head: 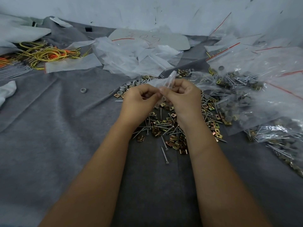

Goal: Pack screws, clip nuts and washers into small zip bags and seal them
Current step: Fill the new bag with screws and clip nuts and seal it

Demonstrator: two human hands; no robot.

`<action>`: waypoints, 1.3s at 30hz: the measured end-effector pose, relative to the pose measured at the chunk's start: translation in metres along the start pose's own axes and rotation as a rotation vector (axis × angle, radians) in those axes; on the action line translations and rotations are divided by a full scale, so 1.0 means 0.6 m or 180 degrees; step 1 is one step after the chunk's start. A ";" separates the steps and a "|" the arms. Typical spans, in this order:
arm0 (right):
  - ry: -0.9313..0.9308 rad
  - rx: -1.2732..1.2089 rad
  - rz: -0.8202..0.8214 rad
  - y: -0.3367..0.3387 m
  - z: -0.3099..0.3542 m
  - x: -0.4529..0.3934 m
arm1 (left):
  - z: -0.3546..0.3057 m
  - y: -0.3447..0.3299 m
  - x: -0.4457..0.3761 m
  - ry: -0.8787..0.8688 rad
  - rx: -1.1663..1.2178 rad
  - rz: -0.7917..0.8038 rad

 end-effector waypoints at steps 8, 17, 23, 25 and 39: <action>-0.0073 -0.0215 0.0496 -0.008 0.003 -0.001 | 0.013 0.013 -0.006 0.0329 0.0942 -0.0282; 0.0014 0.0452 0.0289 -0.002 -0.003 -0.003 | -0.012 0.020 0.001 -0.0455 -0.0358 -0.0638; 0.0084 0.0223 0.0498 -0.008 0.003 -0.001 | -0.008 -0.001 0.001 0.0130 0.0383 0.0163; 0.0126 0.0282 0.0530 -0.008 0.005 -0.001 | -0.003 0.007 -0.002 0.0206 0.0656 -0.0040; 0.0392 0.0822 0.0257 -0.007 0.019 0.009 | 0.004 0.050 0.001 -0.0389 -0.0392 -0.1386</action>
Point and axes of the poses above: each hand's wrist, its own x-axis away from the middle knuckle, its own y-axis out of the back of the hand, z = x × y, the point moved 5 cm from there along -x, towards the middle knuckle, and after that the axes turned 2 degrees about -y, right-handed, at the moved point
